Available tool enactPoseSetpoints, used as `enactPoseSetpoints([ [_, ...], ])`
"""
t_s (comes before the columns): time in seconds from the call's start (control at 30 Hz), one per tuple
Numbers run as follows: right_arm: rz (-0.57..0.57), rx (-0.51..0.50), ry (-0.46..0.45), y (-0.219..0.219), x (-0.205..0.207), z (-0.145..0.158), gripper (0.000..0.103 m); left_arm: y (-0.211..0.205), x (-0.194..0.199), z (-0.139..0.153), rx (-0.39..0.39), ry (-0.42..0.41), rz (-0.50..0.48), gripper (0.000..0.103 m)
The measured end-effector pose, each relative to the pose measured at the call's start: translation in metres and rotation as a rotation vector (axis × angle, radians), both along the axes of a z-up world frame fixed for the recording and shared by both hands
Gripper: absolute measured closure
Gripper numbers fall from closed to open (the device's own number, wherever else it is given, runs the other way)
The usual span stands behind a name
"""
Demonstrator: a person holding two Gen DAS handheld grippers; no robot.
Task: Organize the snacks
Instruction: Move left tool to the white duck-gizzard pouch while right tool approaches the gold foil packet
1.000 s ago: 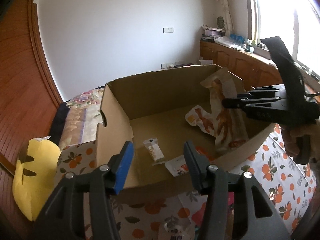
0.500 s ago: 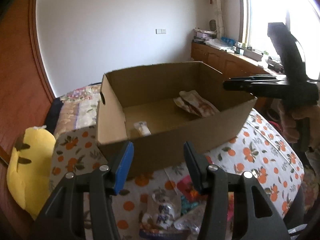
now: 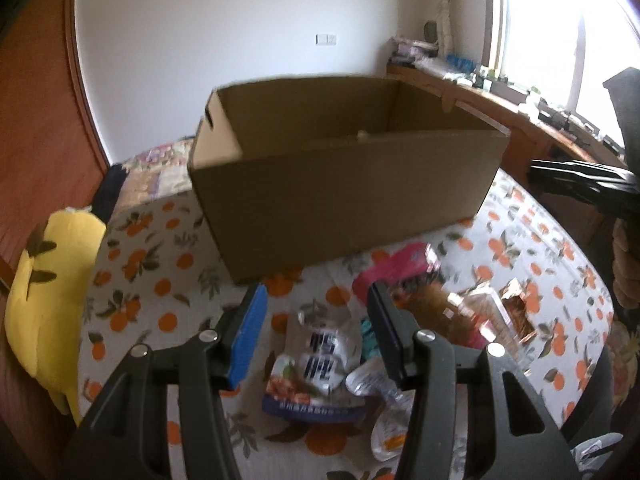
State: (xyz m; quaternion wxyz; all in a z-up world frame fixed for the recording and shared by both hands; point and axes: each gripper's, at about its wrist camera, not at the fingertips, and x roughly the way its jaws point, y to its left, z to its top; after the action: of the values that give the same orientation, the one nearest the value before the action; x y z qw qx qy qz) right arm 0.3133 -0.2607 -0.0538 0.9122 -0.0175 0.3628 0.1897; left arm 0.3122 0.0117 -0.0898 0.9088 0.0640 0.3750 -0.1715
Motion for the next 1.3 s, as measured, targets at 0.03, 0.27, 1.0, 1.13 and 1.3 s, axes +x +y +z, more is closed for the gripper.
enactPoseSetpoints([
  [0.03, -0.001, -0.005, 0.003, 0.0, -0.004, -0.004, 0.056, 0.0, 0.001, -0.005, 0.001, 0.012, 0.004, 0.051],
  [0.27, -0.006, -0.009, 0.049, 0.002, -0.026, -0.043, 0.049, 0.001, 0.007, -0.034, 0.014, 0.072, 0.02, 0.045],
  [1.0, 0.019, 0.06, 0.14, 0.005, -0.045, -0.087, 0.043, -0.009, 0.009, -0.058, 0.047, 0.145, -0.008, 0.037],
  [1.13, 0.021, 0.05, 0.124, 0.006, -0.047, -0.088, 0.042, -0.008, 0.008, -0.058, 0.049, 0.142, -0.013, 0.037],
  [1.3, 0.016, 0.063, 0.132, 0.003, -0.047, -0.09, 0.04, -0.008, 0.007, -0.058, 0.05, 0.136, -0.002, 0.043],
])
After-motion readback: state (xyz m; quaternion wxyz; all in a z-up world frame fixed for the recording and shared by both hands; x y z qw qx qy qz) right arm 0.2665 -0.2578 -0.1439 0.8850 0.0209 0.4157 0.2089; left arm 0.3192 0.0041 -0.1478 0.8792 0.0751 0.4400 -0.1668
